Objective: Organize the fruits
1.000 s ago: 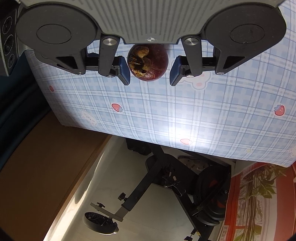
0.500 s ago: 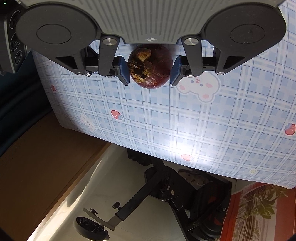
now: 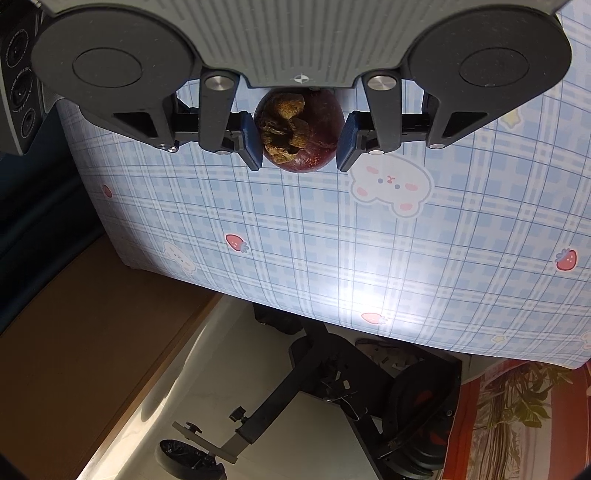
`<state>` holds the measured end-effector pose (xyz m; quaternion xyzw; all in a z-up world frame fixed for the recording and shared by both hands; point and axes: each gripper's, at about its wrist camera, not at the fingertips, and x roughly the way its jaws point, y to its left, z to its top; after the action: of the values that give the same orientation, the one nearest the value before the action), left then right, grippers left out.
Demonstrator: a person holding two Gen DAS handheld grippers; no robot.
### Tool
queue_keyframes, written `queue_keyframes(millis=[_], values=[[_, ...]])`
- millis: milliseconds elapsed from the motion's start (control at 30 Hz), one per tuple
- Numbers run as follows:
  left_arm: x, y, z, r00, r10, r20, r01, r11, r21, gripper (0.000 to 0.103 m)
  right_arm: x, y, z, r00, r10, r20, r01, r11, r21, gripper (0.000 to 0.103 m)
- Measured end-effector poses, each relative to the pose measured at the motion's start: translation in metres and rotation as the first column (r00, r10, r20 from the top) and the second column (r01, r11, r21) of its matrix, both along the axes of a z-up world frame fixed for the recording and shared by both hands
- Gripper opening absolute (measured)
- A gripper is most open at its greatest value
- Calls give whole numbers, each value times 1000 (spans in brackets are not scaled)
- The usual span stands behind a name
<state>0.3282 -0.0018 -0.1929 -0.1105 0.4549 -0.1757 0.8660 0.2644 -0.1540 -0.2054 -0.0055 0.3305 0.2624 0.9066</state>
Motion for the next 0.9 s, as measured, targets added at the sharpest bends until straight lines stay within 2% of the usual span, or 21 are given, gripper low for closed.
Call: queue_keyframes(millis=[500,900], values=[[-71,3,47,998,-39,52,39,999,-3,46,-65,-1,43,999,-2,49,1,1000,17,60],[-121,11,58,996,-70,61,72,997,-21,46,-124,11,61,998,-8,66,7,1000,22,59]])
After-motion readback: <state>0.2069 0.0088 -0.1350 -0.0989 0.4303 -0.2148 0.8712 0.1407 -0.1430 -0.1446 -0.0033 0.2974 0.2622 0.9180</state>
